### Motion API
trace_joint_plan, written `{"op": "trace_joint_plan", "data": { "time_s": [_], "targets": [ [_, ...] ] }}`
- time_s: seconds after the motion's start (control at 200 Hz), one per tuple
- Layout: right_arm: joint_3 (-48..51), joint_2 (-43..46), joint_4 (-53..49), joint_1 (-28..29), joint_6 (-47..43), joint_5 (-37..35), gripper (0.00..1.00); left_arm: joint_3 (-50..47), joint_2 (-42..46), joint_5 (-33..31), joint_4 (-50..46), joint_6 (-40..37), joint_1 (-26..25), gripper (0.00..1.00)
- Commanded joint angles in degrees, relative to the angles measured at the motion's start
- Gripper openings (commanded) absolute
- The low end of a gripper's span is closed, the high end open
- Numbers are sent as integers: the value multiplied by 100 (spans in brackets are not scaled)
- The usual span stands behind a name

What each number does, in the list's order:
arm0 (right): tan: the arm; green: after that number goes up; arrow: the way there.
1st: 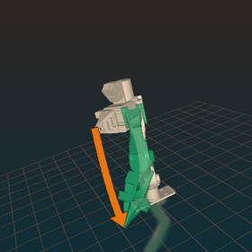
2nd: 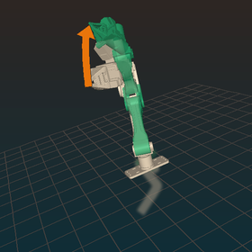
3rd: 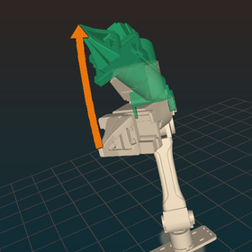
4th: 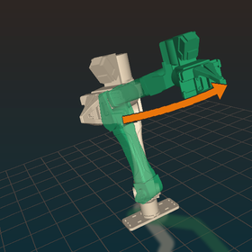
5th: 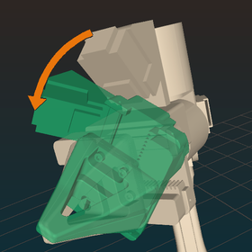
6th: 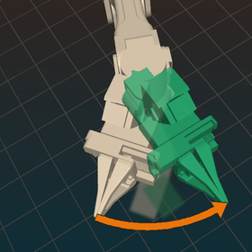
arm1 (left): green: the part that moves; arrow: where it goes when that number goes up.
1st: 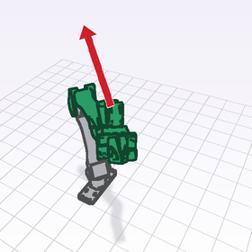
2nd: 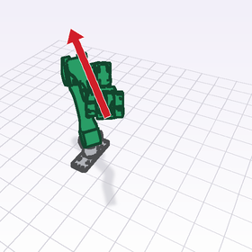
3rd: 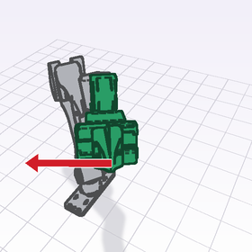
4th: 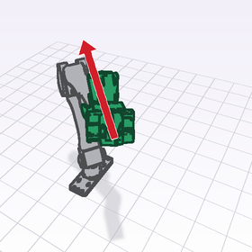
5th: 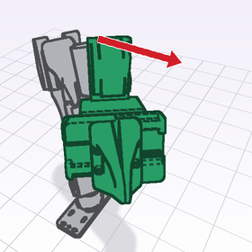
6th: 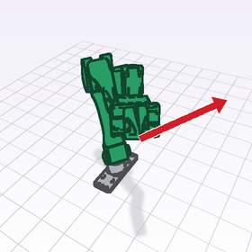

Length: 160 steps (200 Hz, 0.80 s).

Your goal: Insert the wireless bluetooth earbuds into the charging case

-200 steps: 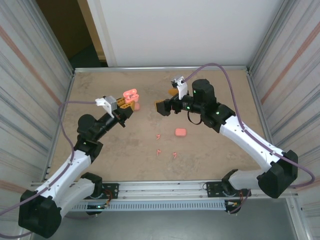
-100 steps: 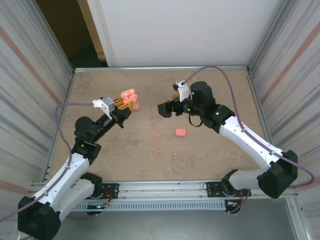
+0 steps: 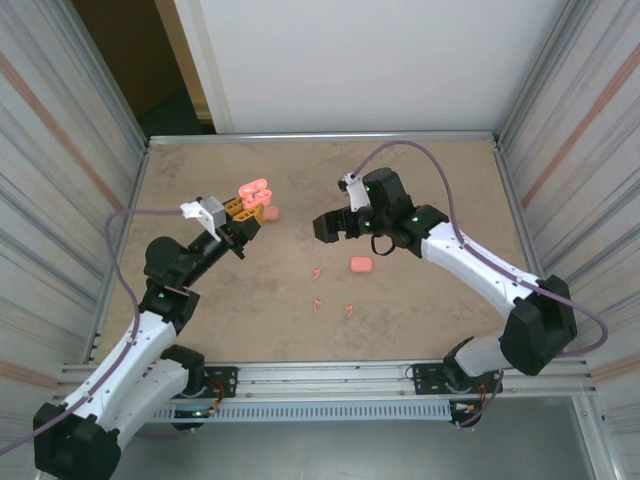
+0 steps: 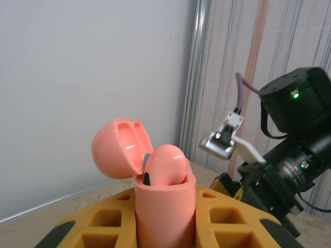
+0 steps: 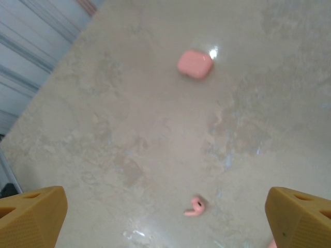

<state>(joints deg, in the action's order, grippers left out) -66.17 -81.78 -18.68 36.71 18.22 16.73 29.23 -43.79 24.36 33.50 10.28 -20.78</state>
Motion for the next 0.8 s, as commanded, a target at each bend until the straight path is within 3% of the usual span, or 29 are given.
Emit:
{"op": "trace_joint_plan", "data": {
  "time_s": [0.0, 0.215, 0.536, 0.797],
  "targets": [
    [-238, -274, -482, -34, 288, 259, 93, 153, 99, 25, 17, -143, -15, 0],
    [-270, -838, -798, 9, 450, 317, 91, 200, 84, 45, -9, -202, -15, 0],
    [-554, -1610, -1069, 413, 259, -358, 79, 221, 139, 12, -150, -307, -19, 0],
    [-1028, -2378, -1444, 793, 9, -919, 76, 204, 238, -49, -281, -391, -14, 0]
  ]
}}
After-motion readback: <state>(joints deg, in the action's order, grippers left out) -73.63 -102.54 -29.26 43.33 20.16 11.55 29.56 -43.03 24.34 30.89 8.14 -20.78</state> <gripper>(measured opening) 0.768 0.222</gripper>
